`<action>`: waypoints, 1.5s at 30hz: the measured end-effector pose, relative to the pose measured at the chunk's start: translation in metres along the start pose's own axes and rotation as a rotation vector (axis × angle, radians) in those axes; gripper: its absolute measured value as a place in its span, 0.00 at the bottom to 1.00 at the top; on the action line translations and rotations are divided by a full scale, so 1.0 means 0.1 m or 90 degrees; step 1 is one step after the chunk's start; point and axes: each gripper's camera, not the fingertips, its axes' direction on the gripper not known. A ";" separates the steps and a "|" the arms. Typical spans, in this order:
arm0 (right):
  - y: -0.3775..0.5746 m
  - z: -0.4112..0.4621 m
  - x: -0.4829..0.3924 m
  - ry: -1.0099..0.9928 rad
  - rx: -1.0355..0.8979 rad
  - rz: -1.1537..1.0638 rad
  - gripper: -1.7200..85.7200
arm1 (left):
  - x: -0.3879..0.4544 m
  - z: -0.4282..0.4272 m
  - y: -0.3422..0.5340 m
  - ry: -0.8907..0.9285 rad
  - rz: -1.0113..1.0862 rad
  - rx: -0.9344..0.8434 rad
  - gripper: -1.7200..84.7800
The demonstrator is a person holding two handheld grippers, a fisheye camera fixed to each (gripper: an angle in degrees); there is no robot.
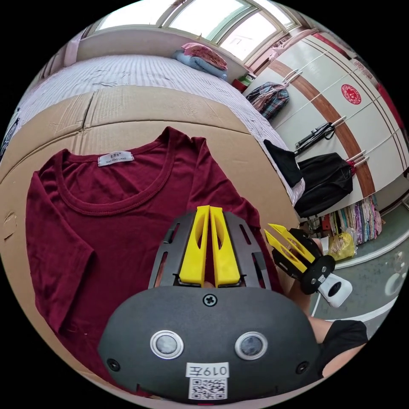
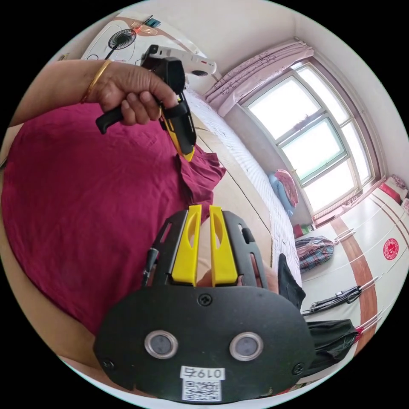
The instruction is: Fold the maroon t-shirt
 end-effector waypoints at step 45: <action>0.40 -1.15 2.93 -0.065 0.090 0.234 0.01 | 0.16 0.13 -1.57 -0.002 0.077 0.010 0.04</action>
